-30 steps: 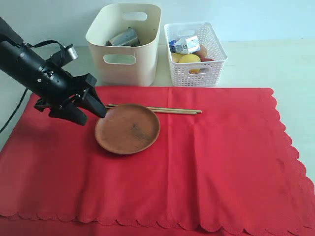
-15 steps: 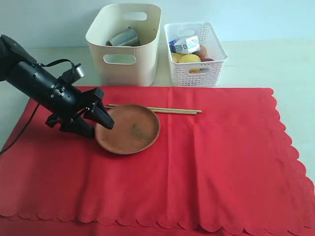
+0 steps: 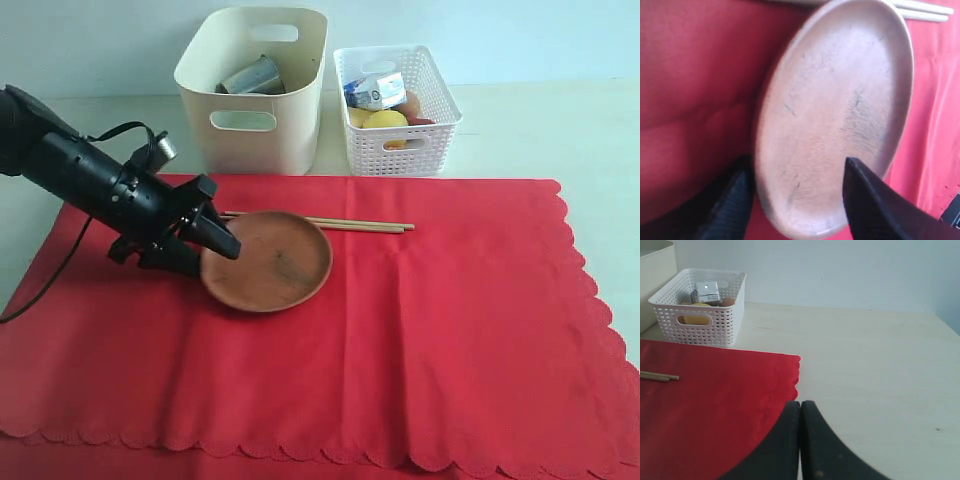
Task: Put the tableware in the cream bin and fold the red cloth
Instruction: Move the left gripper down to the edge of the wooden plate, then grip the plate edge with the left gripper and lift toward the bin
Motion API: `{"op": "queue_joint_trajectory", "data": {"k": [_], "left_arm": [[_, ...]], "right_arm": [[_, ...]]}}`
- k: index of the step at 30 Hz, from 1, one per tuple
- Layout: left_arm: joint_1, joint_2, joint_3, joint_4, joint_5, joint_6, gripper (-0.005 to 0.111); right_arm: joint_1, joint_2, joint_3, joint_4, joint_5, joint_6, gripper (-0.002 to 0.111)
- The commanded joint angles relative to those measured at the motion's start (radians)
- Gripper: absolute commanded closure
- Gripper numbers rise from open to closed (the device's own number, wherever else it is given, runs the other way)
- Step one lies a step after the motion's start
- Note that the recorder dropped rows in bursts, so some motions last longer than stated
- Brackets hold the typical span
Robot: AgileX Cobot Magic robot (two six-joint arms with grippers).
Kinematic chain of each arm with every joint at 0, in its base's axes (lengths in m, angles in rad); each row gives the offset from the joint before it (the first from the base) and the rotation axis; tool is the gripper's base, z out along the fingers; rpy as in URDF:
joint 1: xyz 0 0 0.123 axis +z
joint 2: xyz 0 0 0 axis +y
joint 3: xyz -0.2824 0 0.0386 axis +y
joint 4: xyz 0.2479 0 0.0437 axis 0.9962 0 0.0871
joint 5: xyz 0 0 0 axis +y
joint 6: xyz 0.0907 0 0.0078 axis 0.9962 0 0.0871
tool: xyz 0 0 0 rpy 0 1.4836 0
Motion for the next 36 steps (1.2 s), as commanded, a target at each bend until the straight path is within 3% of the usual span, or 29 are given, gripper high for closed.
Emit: {"op": "queue_joint_trajectory", "data": {"k": [1, 2, 4, 15, 25, 36], "left_arm": [[0.000, 0.008, 0.001, 0.002, -0.049, 0.011, 0.078], [0.000, 0.008, 0.001, 0.002, -0.058, 0.011, 0.092], [0.000, 0.008, 0.001, 0.002, -0.060, 0.008, 0.107], [0.000, -0.128, 0.001, -0.014, 0.031, -0.015, 0.107], [0.005, -0.305, -0.006, -0.020, 0.025, -0.011, 0.107], [0.034, -0.347, -0.201, -0.027, -0.017, -0.015, 0.107]], "right_arm": [[-0.004, -0.004, 0.005, -0.001, -0.005, 0.000, 0.108], [-0.004, -0.004, 0.005, -0.001, -0.005, 0.000, 0.108], [-0.004, -0.004, 0.005, -0.001, -0.005, 0.000, 0.108], [-0.004, -0.004, 0.005, -0.001, -0.005, 0.000, 0.108], [-0.004, -0.004, 0.005, -0.001, -0.005, 0.000, 0.108], [-0.004, -0.004, 0.005, -0.001, -0.005, 0.000, 0.108]]}}
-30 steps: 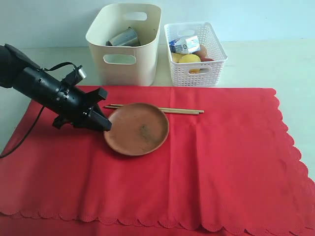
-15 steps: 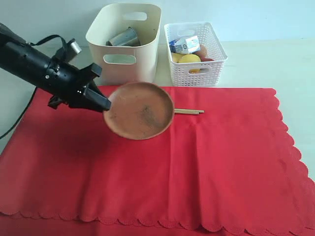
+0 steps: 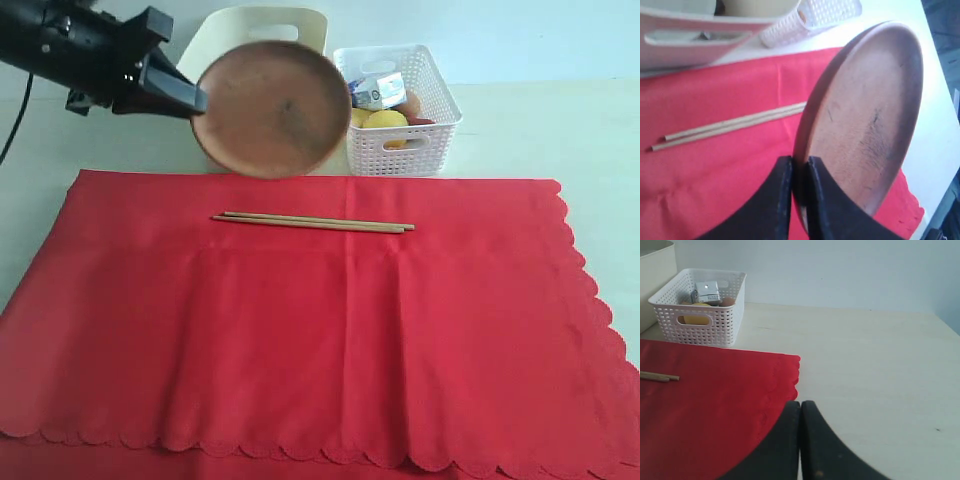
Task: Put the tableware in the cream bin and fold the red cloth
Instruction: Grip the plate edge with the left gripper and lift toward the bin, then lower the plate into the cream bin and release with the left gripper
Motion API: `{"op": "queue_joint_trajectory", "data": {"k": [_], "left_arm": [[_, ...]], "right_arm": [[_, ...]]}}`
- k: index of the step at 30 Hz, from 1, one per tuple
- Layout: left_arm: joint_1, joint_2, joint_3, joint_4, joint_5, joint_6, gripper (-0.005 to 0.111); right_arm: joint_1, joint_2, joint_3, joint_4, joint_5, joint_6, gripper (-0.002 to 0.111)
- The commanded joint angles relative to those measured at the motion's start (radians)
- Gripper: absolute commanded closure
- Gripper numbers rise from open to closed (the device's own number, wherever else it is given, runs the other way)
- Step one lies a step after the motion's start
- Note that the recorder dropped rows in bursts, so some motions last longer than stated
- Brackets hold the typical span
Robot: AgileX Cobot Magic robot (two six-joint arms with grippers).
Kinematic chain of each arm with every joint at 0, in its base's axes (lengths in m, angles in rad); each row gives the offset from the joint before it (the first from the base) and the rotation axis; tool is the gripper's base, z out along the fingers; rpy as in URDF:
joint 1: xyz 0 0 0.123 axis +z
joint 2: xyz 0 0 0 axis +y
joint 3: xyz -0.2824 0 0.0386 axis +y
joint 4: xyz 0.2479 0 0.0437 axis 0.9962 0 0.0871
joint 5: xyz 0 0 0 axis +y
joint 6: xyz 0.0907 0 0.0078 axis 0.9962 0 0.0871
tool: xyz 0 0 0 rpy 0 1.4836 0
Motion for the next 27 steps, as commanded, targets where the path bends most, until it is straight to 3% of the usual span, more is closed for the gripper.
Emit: {"op": "queue_joint_trajectory", "data": {"k": [1, 12, 21, 27], "left_arm": [[0.006, -0.013, -0.096, -0.028, -0.039, -0.007, 0.107], [0.006, 0.029, -0.269, -0.029, -0.223, -0.028, 0.107], [0.015, 0.302, -0.501, -0.017, -0.250, -0.030, 0.107], [0.034, 0.392, -0.540, -0.011, -0.298, -0.032, 0.107]], "right_arm": [[-0.004, -0.004, 0.005, -0.001, -0.005, 0.000, 0.108], [-0.004, -0.004, 0.005, -0.001, -0.005, 0.000, 0.108], [-0.004, -0.004, 0.005, -0.001, -0.005, 0.000, 0.108], [-0.004, -0.004, 0.005, -0.001, -0.005, 0.000, 0.108]]}}
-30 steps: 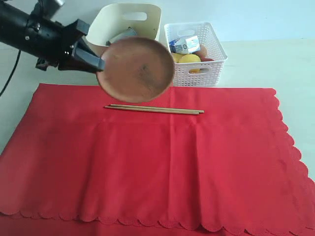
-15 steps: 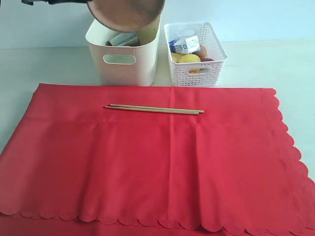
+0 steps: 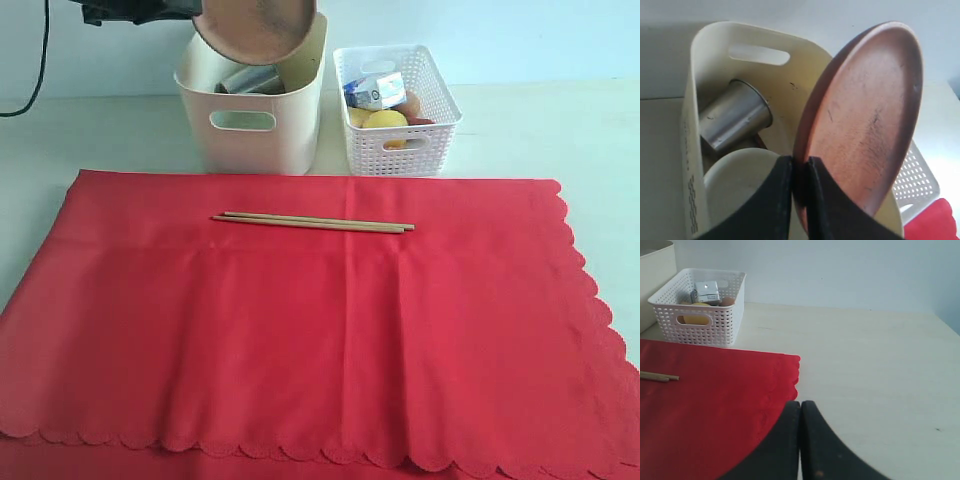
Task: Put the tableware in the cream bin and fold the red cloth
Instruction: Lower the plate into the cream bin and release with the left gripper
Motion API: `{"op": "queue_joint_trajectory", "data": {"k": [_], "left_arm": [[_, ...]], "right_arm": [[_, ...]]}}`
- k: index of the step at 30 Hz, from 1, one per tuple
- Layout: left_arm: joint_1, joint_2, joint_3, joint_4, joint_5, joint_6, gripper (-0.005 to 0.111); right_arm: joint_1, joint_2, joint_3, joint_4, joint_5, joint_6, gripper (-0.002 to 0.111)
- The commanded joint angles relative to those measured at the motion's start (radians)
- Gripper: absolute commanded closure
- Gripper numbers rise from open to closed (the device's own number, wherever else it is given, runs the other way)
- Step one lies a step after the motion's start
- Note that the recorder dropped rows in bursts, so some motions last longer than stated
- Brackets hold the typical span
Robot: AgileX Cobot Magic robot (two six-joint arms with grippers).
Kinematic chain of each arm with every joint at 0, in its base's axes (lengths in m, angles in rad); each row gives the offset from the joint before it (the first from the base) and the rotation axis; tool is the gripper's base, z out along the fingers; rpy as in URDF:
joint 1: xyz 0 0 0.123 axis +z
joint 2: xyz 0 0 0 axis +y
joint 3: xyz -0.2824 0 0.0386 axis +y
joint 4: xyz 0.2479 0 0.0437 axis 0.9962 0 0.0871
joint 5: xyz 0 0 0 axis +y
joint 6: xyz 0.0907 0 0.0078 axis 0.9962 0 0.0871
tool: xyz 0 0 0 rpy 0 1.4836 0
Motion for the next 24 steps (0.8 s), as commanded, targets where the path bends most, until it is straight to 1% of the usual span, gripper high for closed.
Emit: {"op": "queue_joint_trajectory", "data": {"k": [1, 5, 7, 9, 13, 16, 18, 24], "left_arm": [[0.006, 0.039, -0.015, -0.004, -0.021, -0.008, 0.107], [0.006, 0.060, -0.015, 0.000, -0.008, -0.008, 0.106], [0.006, 0.060, -0.015, 0.003, -0.003, -0.008, 0.102], [0.006, 0.060, -0.015, 0.003, 0.012, -0.008, 0.094], [0.006, 0.057, -0.015, 0.027, 0.035, -0.008, 0.070], [0.010, 0.040, -0.015, 0.033, 0.045, -0.008, 0.058], [0.014, 0.024, -0.015, 0.033, 0.063, -0.008, 0.055], [0.025, -0.050, -0.015, 0.068, 0.188, -0.008, 0.055]], "right_arm": [[-0.004, -0.004, 0.005, -0.001, -0.005, 0.000, 0.108], [-0.004, -0.004, 0.005, -0.001, -0.005, 0.000, 0.108], [-0.004, -0.004, 0.005, -0.001, -0.005, 0.000, 0.108], [-0.004, -0.004, 0.005, -0.001, -0.005, 0.000, 0.108], [-0.004, -0.004, 0.005, -0.001, -0.005, 0.000, 0.108], [-0.004, -0.004, 0.005, -0.001, -0.005, 0.000, 0.108], [-0.004, -0.004, 0.005, -0.001, -0.005, 0.000, 0.108], [-0.004, -0.004, 0.005, -0.001, -0.005, 0.000, 0.108]]}}
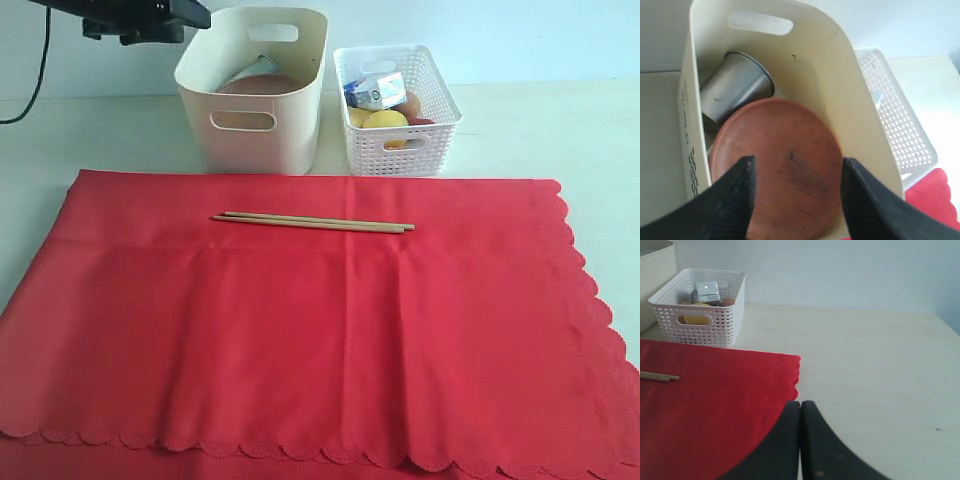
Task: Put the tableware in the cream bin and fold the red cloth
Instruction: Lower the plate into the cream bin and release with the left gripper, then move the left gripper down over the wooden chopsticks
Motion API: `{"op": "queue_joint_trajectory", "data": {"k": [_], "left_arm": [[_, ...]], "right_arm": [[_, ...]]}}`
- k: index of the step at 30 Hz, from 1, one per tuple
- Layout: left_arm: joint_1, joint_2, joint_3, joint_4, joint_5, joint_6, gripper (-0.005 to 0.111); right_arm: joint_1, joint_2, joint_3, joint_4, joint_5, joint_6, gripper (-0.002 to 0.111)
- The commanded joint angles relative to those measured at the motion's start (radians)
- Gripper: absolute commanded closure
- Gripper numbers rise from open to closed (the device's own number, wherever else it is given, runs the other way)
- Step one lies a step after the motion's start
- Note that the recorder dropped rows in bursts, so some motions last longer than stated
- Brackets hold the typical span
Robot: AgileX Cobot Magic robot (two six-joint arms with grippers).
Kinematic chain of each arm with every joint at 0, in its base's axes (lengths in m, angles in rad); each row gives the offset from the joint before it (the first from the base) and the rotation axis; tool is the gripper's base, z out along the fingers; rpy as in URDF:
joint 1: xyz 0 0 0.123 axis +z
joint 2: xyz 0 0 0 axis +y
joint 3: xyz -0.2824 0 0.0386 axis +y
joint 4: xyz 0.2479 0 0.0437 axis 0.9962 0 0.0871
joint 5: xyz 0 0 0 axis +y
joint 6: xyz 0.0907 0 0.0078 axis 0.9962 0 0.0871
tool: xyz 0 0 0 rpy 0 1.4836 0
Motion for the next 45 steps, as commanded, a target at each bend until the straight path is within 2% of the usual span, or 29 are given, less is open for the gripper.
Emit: {"op": "queue_joint_trajectory", "data": {"k": [1, 11, 16, 26, 31, 38, 42, 45], "left_arm": [[0.007, -0.073, -0.006, 0.045, 0.113, -0.004, 0.055], [0.005, -0.177, -0.006, 0.050, 0.377, 0.027, 0.055], [-0.022, -0.201, 0.019, 0.036, 0.422, 0.030, 0.055], [-0.165, -0.228, 0.134, 0.005, 0.422, 0.105, 0.056], [-0.265, -0.228, 0.151, 0.014, 0.411, 0.298, 0.056], [-0.383, -0.218, 0.151, 0.142, 0.281, 0.501, 0.056], [-0.441, -0.197, 0.151, 0.346, 0.203, 0.503, 0.056], [-0.465, -0.171, 0.151, 0.493, 0.193, 0.485, 0.056]], "right_arm": [[-0.004, -0.004, 0.005, -0.001, -0.005, 0.000, 0.108], [-0.004, -0.004, 0.005, -0.001, -0.005, 0.000, 0.108], [-0.004, -0.004, 0.005, -0.001, -0.005, 0.000, 0.108], [-0.004, -0.004, 0.005, -0.001, -0.005, 0.000, 0.108], [-0.004, -0.004, 0.005, -0.001, -0.005, 0.000, 0.108], [-0.004, -0.004, 0.005, -0.001, -0.005, 0.000, 0.108], [-0.004, -0.004, 0.005, -0.001, -0.005, 0.000, 0.108], [-0.004, -0.004, 0.005, -0.001, -0.005, 0.000, 0.108]]}}
